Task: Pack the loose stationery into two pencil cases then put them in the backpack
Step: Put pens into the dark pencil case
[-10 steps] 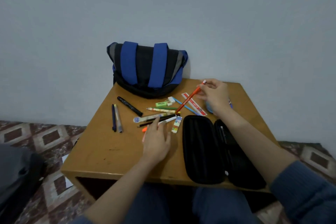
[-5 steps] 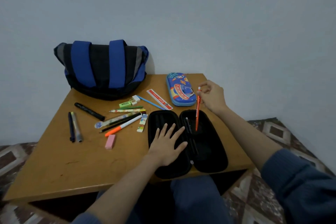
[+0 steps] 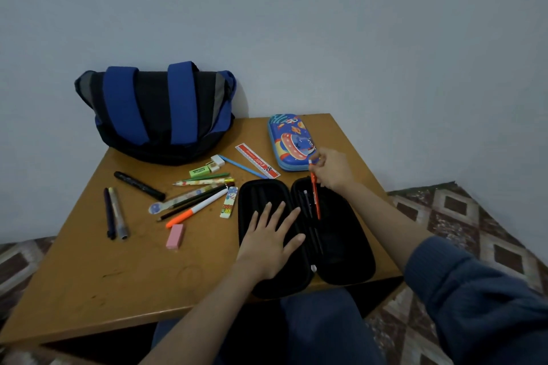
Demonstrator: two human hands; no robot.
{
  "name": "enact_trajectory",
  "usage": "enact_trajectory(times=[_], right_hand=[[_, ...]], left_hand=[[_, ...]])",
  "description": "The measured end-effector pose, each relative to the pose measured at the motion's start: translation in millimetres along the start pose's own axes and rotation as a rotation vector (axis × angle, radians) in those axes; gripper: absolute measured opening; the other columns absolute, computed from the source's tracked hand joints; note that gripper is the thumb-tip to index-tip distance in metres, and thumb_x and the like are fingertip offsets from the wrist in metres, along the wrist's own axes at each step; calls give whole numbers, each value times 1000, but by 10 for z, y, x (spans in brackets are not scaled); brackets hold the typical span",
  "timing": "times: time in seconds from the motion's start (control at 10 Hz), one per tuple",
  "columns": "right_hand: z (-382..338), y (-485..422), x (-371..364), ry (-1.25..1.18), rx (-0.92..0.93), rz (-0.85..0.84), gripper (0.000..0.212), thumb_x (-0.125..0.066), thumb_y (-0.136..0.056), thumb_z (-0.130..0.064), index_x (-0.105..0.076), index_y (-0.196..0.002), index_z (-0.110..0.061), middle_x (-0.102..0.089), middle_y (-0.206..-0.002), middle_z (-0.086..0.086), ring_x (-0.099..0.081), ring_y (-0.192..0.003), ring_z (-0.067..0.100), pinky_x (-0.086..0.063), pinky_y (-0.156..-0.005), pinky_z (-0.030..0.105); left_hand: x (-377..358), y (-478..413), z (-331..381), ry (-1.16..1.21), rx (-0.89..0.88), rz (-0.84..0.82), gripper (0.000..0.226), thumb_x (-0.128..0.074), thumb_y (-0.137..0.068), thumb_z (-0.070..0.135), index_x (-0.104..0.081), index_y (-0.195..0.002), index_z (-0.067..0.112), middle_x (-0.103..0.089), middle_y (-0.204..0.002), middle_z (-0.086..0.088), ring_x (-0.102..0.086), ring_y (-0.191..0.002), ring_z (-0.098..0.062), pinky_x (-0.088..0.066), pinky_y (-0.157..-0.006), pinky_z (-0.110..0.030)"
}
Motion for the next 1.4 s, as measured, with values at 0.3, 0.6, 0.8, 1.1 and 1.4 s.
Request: enact_trajectory(times=[0.3,0.6,0.8,1.1,1.4], right_hand=[[186,89,-156,69,-190,-198,17,-58,-89,-7,-64,-105,-3,-65,-78,16,-57,-49,16,-52,-43,20],[224,270,-198,34,-289,-356,18,-53,-90,1,-58,-106,-2,-57,-70,12,-57,-51,18,-51,-40,21],[247,304,-176,-5,-302,-324,18,-55,-90,1,-57,-107,-5,-59,-72,13,-58,-53,17,-51,-40,20],[241,325,-168,-11,-299,-317,25,-51,-89,5,-56,-111,-7,-61,-71,15,-61,-53,20,-54,-43,23],[214,339,-102,105,-223,-265,17,-61,-86,-11,-63,-102,-15,-61,-80,5,-55,-54,12,-43,-44,20]], left_hand=[[0,0,-4,-2,-9,27,57,-11,-96,56,12,-145,38,10,-158,5,18,-144,-18,9,-118,-39],[5,7,-3,-7,-6,30,58,-11,-96,56,12,-145,38,10,-158,5,17,-144,-18,9,-117,-38],[9,8,1,-9,-3,19,58,-10,-96,56,13,-145,37,11,-158,4,18,-144,-18,9,-117,-38],[13,19,8,2,-2,24,58,-10,-96,55,12,-146,37,10,-158,4,17,-144,-18,8,-118,-38],[25,19,-5,45,2,42,59,-14,-95,57,9,-146,37,9,-158,4,17,-144,-18,10,-117,-39]])
Point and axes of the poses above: each hand's wrist, its own y-axis away from the middle knuckle, its own x-axis out of the back of the hand, z = x × y, the point moved 5 cm from there along -y, towards the middle knuckle
